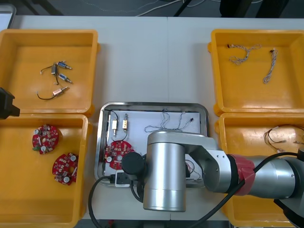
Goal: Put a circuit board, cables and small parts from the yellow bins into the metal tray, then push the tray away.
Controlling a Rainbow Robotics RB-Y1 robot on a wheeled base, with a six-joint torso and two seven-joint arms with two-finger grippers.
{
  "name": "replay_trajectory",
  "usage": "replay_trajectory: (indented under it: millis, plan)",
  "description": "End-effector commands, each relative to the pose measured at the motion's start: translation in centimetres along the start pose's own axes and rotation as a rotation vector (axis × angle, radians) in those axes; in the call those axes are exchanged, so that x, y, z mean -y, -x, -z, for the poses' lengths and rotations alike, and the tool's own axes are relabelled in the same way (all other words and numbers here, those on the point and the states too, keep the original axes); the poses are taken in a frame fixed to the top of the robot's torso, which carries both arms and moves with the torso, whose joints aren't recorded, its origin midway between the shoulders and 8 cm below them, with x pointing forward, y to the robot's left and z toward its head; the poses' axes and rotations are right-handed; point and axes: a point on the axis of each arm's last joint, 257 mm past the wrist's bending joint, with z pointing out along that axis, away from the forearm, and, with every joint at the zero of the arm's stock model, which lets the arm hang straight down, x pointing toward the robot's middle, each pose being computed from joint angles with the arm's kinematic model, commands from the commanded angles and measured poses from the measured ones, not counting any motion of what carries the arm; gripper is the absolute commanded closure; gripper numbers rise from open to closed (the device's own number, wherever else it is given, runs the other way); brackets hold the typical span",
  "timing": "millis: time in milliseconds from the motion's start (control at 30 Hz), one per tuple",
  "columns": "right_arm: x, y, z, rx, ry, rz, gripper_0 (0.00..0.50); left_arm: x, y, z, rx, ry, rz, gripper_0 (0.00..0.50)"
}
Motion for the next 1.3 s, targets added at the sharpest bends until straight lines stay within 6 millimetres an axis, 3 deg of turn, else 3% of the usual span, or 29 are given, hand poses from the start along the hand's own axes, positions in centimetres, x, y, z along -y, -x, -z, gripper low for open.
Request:
replay_trajectory:
  millis: [33,533,600,700,833,867,1300]
  plan:
    - [-2.3,1.5,-0.4,0.028,0.007,0.036,0.0,-2.0,0.4,1.5,0.028,0.06,-0.122,0.0]
    - [-2.6,1.4,-1.2,0.029,-0.026,0.034,0.0,-1.9,0.3,1.4,0.025,0.056,-0.124,0.0]
    - [-2.6,1.4,-1.3,0.03,-0.032,0.038,0.02,-1.9,0.3,1.4,0.026,0.056,-0.126,0.0]
    - [-2.4,1.5,-1.3,0.031,-0.039,0.04,0.118,-1.9,0.3,1.4,0.026,0.056,-0.126,0.0]
    - [-2.4,1.6,-1.2,0.033,-0.043,0.039,0.467,-1.9,0.3,1.4,0.026,0.056,-0.126,0.0]
    - [-2.3,1.6,-1.2,0.033,-0.045,0.039,0.493,-1.9,0.3,1.4,0.026,0.056,-0.126,0.0]
    - [0.1,1.1,-0.5,0.017,-0.081,0.054,0.5,-1.9,0.3,1.4,0.026,0.056,-0.126,0.0]
